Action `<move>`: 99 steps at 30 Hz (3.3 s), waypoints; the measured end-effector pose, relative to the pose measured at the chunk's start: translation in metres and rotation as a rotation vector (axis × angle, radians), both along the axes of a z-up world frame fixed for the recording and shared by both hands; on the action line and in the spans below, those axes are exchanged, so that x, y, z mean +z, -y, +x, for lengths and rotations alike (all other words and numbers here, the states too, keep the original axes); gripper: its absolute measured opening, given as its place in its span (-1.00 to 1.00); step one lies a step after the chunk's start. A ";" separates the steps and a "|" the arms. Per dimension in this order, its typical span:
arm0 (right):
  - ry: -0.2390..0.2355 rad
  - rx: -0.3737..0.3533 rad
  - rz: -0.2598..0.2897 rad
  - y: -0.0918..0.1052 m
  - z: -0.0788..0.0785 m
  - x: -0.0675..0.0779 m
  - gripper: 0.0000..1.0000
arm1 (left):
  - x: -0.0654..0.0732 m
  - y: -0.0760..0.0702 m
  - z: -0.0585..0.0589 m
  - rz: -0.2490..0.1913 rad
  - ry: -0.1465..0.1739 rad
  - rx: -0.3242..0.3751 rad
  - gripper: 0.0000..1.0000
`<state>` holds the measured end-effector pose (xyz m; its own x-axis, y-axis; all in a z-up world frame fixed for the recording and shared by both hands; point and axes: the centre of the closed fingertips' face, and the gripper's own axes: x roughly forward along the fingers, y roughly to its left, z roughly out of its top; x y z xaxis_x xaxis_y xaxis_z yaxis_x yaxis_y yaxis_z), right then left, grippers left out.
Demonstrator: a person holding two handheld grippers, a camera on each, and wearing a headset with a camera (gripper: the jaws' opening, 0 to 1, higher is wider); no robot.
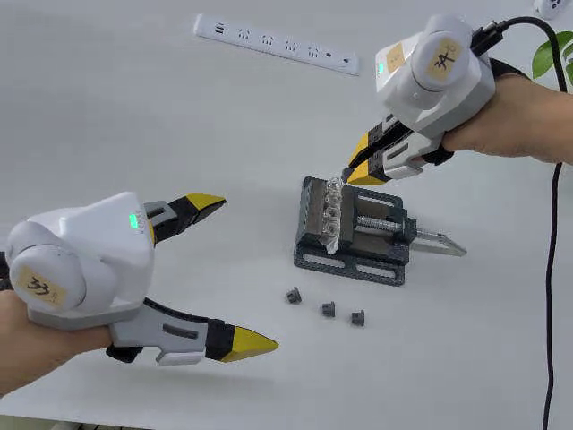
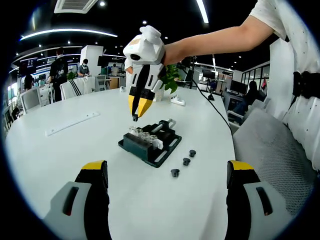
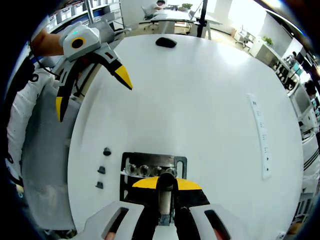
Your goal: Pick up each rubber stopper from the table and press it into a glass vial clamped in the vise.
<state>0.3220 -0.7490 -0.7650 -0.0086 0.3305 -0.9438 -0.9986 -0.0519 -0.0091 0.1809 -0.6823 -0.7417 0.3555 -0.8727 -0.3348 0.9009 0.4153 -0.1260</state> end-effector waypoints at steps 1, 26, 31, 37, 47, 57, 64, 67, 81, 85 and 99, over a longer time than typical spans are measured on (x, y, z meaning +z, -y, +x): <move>-0.002 -0.001 -0.002 0.000 0.001 -0.002 -0.88 | 0.001 0.001 0.001 -0.002 0.000 0.000 0.98; -0.024 0.003 -0.025 -0.001 0.002 -0.016 -0.88 | 0.000 0.002 0.004 -0.016 -0.009 0.007 0.98; -0.030 -0.001 -0.024 -0.002 0.004 -0.018 -0.88 | -0.001 0.001 0.005 -0.018 -0.010 0.010 0.98; -0.028 0.000 -0.028 -0.001 0.003 -0.018 -0.88 | -0.003 0.000 0.005 -0.020 -0.012 0.010 0.98; -0.033 -0.005 -0.035 -0.003 0.004 -0.018 -0.88 | -0.004 -0.001 0.005 -0.026 -0.016 0.011 0.98; -0.044 0.000 -0.058 -0.003 0.003 -0.018 -0.88 | -0.004 0.000 0.006 -0.028 -0.018 0.011 0.98; -0.044 0.006 -0.080 -0.003 0.003 -0.019 -0.89 | -0.004 0.003 0.006 -0.033 -0.020 0.009 0.98; -0.061 -0.010 -0.081 -0.003 0.006 -0.020 -0.90 | -0.003 0.003 0.006 -0.034 -0.020 0.009 0.98; -0.070 -0.019 -0.100 -0.005 0.002 -0.021 -0.90 | 0.000 0.005 0.006 -0.036 -0.015 0.008 0.98; -0.042 -0.009 -0.130 -0.006 -0.001 -0.020 -0.89 | -0.001 0.006 0.005 -0.035 -0.016 0.005 0.96; -0.037 0.007 -0.113 -0.004 0.002 -0.020 -0.85 | 0.000 0.002 0.006 -0.038 -0.014 0.013 0.98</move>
<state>0.3239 -0.7449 -0.7847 -0.0465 0.2214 -0.9741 -0.9977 -0.0578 0.0345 0.1867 -0.6841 -0.7418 0.3618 -0.8803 -0.3067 0.8937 0.4212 -0.1546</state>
